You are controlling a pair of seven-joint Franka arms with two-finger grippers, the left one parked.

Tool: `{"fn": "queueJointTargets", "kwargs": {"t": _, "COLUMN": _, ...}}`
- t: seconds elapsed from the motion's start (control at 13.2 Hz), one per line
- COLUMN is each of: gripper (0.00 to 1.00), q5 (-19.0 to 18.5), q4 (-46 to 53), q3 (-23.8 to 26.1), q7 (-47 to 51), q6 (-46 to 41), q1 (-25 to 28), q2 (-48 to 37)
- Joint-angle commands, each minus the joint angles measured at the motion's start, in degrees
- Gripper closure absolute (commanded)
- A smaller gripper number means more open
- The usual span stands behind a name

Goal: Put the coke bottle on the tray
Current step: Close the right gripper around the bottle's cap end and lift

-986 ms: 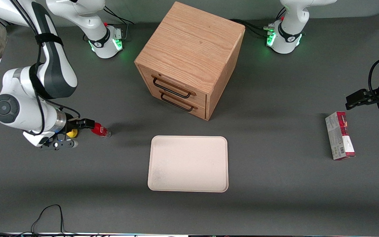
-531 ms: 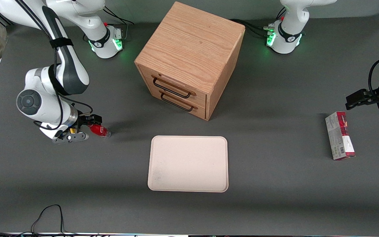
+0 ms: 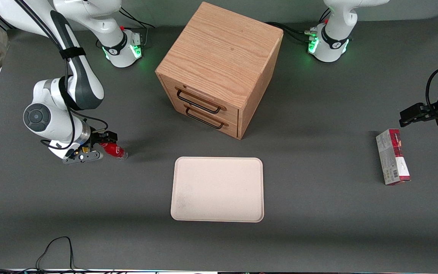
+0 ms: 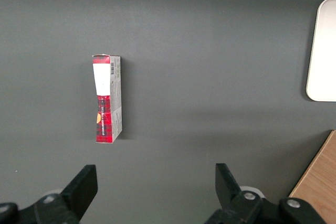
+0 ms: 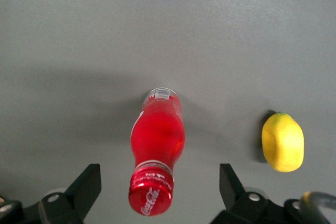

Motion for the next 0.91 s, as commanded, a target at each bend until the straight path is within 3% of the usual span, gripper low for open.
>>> {"fn": "queueJointTargets", "kwargs": {"t": 0.0, "gripper": 0.02, "q5": -0.7, "q4": -1.8, "q3": -0.4, "q7": -1.2, "q6": 0.4, "q1": 0.3, "q2": -2.0}}
{"fn": "queueJointTargets", "kwargs": {"t": 0.08, "gripper": 0.05, "q5": -0.7, "q4": -1.8, "q3": -0.3, "q7": -1.2, "q6": 0.4, "q1": 0.3, "q2": -2.0}}
{"fn": "queueJointTargets", "kwargs": {"t": 0.15, "gripper": 0.24, "q5": -0.7, "q4": -1.8, "q3": -0.3, "q7": -1.2, "q6": 0.4, "q1": 0.3, "q2": -2.0}}
{"fn": "queueJointTargets", "kwargs": {"t": 0.23, "gripper": 0.99, "q5": -0.6, "q4": -1.8, "q3": -0.4, "q7": -1.0, "q6": 0.3, "q1": 0.3, "q2": -2.2}}
{"fn": "queueJointTargets", "kwargs": {"t": 0.83, "gripper": 1.00, "q5": -0.6, "q4": -1.2, "q3": -0.4, "q7": -0.5, "q6": -0.6, "q1": 0.3, "q2": -2.6}}
